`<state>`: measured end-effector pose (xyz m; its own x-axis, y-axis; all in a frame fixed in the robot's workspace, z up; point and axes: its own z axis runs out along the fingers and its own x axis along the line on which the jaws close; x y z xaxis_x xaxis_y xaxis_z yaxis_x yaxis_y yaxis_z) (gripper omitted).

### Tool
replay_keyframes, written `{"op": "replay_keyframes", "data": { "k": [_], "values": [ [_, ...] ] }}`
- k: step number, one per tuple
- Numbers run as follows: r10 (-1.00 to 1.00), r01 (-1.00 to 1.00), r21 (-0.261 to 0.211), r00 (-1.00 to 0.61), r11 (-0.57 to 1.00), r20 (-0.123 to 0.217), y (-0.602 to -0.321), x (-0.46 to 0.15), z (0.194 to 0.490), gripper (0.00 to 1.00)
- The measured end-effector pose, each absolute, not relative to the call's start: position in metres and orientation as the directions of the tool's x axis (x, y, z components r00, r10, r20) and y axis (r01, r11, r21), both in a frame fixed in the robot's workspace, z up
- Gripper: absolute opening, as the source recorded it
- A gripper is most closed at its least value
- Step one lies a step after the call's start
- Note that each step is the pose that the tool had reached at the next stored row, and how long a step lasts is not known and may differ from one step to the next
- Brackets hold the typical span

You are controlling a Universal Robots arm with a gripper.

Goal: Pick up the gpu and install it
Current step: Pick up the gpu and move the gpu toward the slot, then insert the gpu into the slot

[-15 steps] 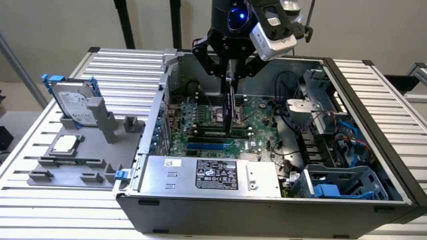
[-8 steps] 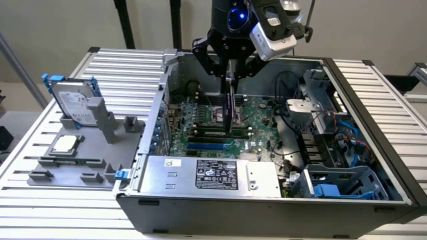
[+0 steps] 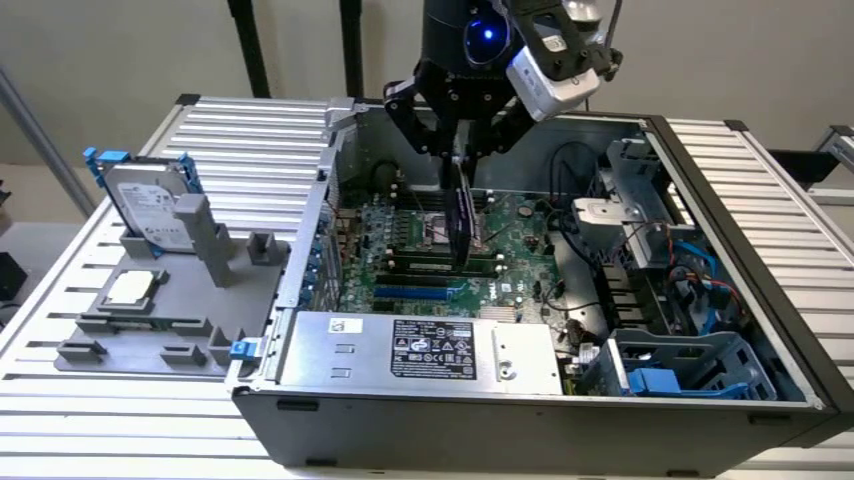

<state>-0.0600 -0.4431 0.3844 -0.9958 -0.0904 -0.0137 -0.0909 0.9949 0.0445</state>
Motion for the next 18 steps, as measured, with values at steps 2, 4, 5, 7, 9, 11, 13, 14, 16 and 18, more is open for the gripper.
{"op": "replay_keyframes", "data": {
  "k": [2, 4, 5, 7, 9, 11, 13, 14, 16, 18],
  "values": [
    [-0.127, -0.127, 0.045, -0.992, 0.991, -0.014, -0.443, -0.06, 0.384, 0.0],
    [-0.164, -0.164, 0.045, -0.986, 0.985, -0.014, -0.443, -0.06, 0.383, 0.0],
    [-0.18, -0.18, 0.044, -0.984, 0.983, -0.014, -0.443, -0.06, 0.382, 0.0],
    [-0.216, -0.217, 0.044, -0.976, 0.975, -0.015, -0.443, -0.06, 0.381, 0.0],
    [-0.252, -0.252, 0.044, -0.968, 0.967, -0.015, -0.443, -0.06, 0.379, 0.0],
    [-0.286, -0.287, 0.044, -0.958, 0.957, -0.016, -0.443, -0.06, 0.378, 0.0],
    [-0.322, -0.322, 0.044, -0.947, 0.946, -0.016, -0.443, -0.06, 0.377, 0.0],
    [-0.339, -0.339, 0.044, -0.941, 0.94, -0.017, -0.443, -0.06, 0.376, 0.0],
    [-0.373, -0.374, 0.044, -0.928, 0.926, -0.017, -0.443, -0.06, 0.375, 0.0],
    [-0.407, -0.407, 0.044, -0.913, 0.912, -0.017, -0.443, -0.06, 0.373, 0.0]
  ]
}}
